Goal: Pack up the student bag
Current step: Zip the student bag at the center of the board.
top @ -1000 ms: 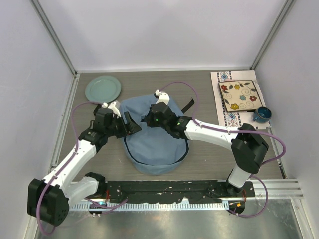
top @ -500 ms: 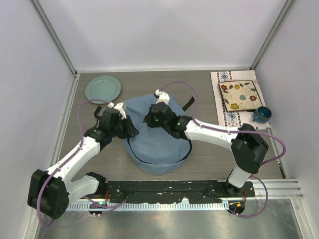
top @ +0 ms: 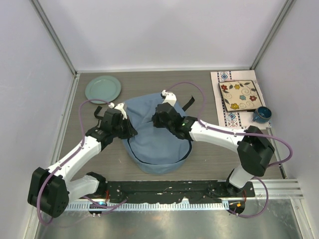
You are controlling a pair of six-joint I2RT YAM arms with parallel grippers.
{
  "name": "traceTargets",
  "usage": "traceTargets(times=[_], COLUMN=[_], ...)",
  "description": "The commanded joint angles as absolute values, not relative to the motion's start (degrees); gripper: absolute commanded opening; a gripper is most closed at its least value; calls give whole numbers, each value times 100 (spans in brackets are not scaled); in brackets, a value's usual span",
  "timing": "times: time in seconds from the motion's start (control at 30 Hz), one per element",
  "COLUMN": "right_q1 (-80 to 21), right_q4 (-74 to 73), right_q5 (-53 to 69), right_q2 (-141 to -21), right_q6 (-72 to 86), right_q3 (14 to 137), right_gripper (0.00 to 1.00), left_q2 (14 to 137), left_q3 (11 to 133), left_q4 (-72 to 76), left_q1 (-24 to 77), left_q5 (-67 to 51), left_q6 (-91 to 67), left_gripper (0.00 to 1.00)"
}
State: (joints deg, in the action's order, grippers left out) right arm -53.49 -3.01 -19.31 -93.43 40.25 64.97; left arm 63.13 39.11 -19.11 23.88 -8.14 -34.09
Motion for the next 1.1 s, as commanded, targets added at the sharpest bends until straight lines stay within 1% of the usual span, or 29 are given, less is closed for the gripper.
traceTargets(times=[0.0,0.37,0.6,0.83,0.97,1.03,1.07], right_q1=[-5055,-4352,-3885,-3876,-3832,-3666,-3552], right_q4=[-527,-826,-896,-896,-721,-808,-835], right_q5=[-2646,-2970,-2944,-3243,-3217,-3095,-3007], right_q2=[-8825,-8157,-7726,-7322,-7067,-7101,-7136], right_q6=[3990,3973,3946,4148,4193,4114,4070], right_q3=[6381,5749,5283,4896,4667,4719,4746], right_gripper=[1,1,1,1,1,11,15], left_q2=[6109,5898,5933,6556,7371,7610,7698], left_q3=[3973,4008,4025,4508,5192,5465,5737], left_q4=[-1925,-2127,-2083,-1557,-1284,-1274,-1344], left_q1=[2373,2364,2355,2355,2347,2347,2347], left_q5=[-378,-97,-114,-360,-659,-703,-686], left_q6=[-3296,-3226,-3173,-2997,-2918,-2909,-2918], left_gripper=[0,0,0,0,0,0,2])
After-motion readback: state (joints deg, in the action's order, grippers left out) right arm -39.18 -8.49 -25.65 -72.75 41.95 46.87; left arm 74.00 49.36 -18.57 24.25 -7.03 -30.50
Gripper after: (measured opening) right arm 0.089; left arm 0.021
